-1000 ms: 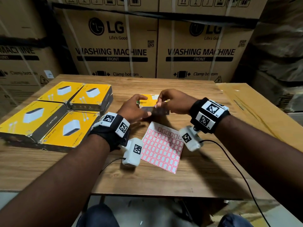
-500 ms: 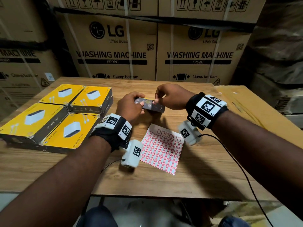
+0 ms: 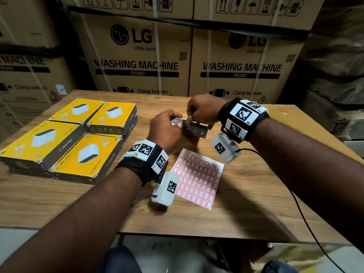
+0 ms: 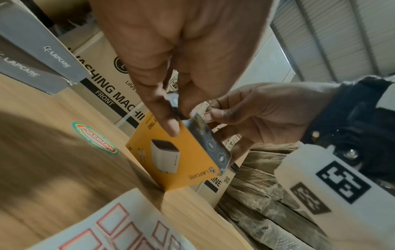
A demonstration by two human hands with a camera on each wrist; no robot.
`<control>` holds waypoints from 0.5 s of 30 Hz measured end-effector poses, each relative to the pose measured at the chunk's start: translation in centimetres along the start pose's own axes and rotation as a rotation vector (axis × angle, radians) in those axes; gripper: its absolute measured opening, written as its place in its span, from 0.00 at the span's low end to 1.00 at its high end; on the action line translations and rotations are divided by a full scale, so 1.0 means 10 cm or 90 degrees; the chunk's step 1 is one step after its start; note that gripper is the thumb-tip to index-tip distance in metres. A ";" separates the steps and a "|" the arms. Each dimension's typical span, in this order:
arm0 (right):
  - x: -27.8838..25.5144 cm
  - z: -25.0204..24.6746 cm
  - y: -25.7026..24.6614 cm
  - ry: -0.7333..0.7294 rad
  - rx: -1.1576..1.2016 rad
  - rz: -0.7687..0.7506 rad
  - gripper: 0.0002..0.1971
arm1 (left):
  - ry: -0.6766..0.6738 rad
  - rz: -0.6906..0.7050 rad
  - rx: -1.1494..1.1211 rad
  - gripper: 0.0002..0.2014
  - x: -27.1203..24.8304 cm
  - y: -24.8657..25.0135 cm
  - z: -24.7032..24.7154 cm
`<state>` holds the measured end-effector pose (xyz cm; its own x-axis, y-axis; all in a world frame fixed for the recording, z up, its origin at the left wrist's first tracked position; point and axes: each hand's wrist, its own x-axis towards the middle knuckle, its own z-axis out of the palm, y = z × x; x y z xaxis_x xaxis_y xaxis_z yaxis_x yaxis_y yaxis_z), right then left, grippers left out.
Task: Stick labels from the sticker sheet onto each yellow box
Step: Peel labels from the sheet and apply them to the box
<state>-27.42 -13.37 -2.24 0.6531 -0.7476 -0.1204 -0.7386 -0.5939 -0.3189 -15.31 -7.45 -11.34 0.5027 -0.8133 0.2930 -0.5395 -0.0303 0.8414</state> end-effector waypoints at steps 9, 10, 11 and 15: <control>0.00 -0.01 -0.02 0.037 -0.129 -0.045 0.08 | 0.002 0.034 0.033 0.15 -0.06 0.09 -0.01; 0.00 -0.02 -0.03 0.039 -0.138 -0.048 0.08 | 0.003 0.037 0.036 0.15 -0.06 0.11 -0.02; 0.00 -0.02 -0.03 0.040 -0.144 -0.049 0.08 | 0.000 0.037 0.038 0.15 -0.05 0.12 -0.03; 0.01 0.00 -0.02 0.045 -0.148 -0.052 0.09 | -0.015 0.023 0.034 0.15 -0.03 0.13 -0.04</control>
<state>-27.21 -13.31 -2.14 0.7052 -0.7082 -0.0341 -0.7075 -0.6998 -0.0986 -15.92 -7.00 -10.18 0.4668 -0.8277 0.3116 -0.5929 -0.0315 0.8047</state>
